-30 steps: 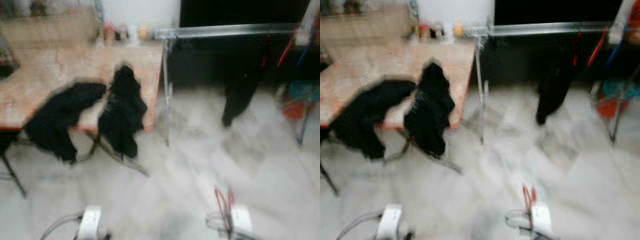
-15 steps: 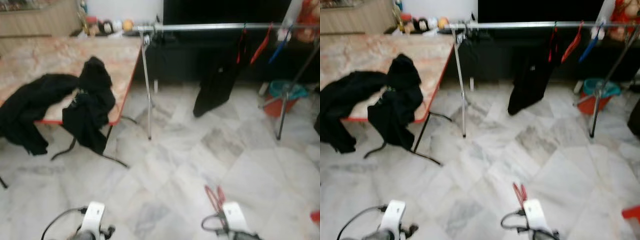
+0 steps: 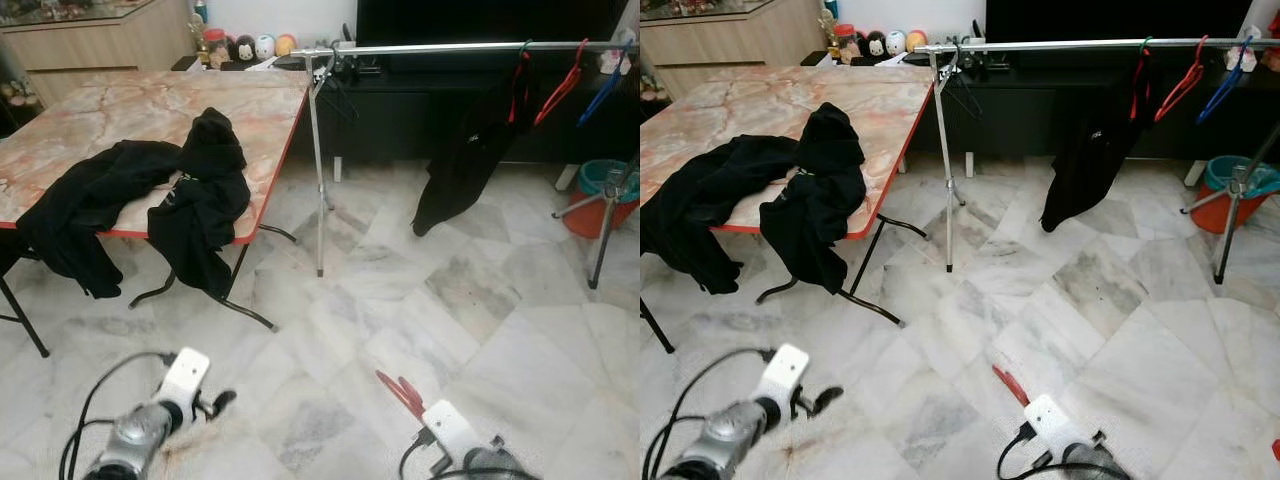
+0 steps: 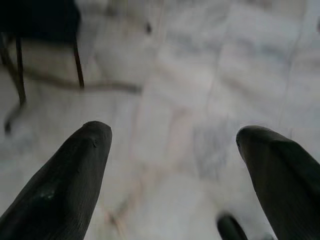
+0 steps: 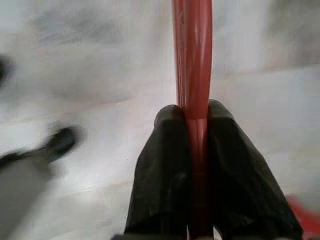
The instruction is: Hang hanger
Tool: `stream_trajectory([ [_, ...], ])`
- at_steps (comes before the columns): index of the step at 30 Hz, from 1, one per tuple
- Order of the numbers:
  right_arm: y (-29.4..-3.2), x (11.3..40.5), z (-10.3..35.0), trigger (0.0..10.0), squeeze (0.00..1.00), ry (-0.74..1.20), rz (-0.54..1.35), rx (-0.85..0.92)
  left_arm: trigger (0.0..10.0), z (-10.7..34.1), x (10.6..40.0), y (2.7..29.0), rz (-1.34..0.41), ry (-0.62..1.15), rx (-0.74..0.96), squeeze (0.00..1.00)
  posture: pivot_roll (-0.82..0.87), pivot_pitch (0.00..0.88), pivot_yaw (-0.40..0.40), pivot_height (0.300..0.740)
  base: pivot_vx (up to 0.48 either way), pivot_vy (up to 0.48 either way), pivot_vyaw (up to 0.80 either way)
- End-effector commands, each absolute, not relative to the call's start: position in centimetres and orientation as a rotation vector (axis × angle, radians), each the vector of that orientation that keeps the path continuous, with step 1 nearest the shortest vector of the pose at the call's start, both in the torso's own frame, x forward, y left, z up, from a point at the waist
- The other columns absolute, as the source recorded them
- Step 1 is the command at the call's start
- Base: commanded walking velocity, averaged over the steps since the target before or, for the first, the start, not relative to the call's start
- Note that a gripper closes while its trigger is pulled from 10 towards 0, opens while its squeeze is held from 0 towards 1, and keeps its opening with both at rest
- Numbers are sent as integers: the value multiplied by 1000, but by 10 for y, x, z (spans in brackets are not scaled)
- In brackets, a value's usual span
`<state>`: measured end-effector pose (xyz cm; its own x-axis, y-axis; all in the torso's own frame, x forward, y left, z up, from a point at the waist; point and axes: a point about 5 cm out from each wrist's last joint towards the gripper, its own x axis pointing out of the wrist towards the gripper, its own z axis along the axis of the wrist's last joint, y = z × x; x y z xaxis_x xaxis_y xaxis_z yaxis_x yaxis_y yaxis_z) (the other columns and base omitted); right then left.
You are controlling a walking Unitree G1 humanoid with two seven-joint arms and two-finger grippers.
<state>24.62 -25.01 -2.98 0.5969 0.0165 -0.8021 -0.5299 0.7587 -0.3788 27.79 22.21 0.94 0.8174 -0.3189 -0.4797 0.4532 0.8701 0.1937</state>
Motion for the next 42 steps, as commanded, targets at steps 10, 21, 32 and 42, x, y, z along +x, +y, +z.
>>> stream_trajectory([
  [10,-242,294,40,10000,0,642,755,-552,10000,72,291,200,-728,201,340,0,137,0,9,740,0,0,0],
  [21,-191,288,77,10000,0,472,1228,-491,10000,120,269,158,-1197,239,365,0,142,0,2,740,0,0,0],
  [32,-158,267,89,10000,0,457,1439,-553,10000,133,255,131,-1299,283,332,0,146,0,-11,740,0,0,0],
  [42,-144,268,100,10000,0,405,1450,-547,10000,131,248,123,-1335,329,312,0,145,0,-15,740,0,0,0],
])
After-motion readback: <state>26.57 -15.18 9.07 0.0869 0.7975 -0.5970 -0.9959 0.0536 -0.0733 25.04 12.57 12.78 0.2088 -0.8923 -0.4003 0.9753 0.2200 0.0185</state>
